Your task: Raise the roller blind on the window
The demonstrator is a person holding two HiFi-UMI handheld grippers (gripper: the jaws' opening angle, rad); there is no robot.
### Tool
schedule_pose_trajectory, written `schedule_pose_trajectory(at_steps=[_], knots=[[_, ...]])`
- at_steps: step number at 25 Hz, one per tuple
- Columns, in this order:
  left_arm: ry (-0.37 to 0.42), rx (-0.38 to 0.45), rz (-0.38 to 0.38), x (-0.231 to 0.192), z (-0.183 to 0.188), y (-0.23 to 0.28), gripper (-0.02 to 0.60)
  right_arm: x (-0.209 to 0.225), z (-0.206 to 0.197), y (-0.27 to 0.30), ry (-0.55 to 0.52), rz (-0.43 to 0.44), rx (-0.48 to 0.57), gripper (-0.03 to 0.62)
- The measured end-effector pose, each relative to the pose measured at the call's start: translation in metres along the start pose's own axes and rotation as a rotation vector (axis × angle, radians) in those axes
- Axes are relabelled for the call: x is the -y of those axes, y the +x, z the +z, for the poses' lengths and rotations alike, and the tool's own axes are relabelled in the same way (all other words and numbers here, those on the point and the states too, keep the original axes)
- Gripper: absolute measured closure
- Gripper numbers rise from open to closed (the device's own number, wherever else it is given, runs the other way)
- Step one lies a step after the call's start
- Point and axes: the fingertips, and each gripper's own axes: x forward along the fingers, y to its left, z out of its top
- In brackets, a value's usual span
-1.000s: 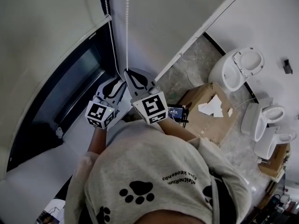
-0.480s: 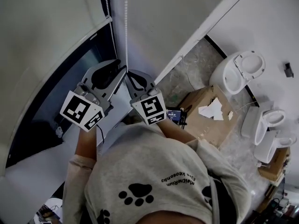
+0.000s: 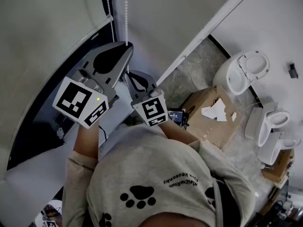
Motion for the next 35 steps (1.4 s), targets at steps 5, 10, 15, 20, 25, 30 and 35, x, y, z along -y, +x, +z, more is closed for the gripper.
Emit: schedule_pose_trajectory(at_steps=[5,10,15,20,25,30,35], knots=[[-0.013,0.021,0.020,-0.001,-0.004,-0.002,0.571,0.003,-0.003,0.002,-0.005,-0.009,0.011,0.585],[-0.060,0.000,0.015,0.000,-0.024,-0.003,0.572,0.002,-0.022,0.004,0.007,-0.007,-0.033,0.584],[-0.120,-0.011,0.024,-0.001,-0.054,-0.008,0.572,-0.003,-0.053,0.006,0.013,0.001,-0.093,0.583],[-0.171,-0.028,0.035,0.000,-0.082,-0.011,0.572,-0.006,-0.079,0.005,0.019,0.015,-0.163,0.583],[-0.208,-0.041,0.032,0.000,-0.111,-0.009,0.572,-0.007,-0.108,0.006,0.032,0.028,-0.211,0.583],[-0.227,-0.059,0.037,0.002,-0.130,-0.011,0.572,-0.010,-0.127,0.004,0.025,0.037,-0.251,0.583],[-0.221,-0.054,0.033,0.002,-0.131,-0.012,0.572,-0.018,-0.112,0.001,0.073,0.112,-0.232,0.468]])
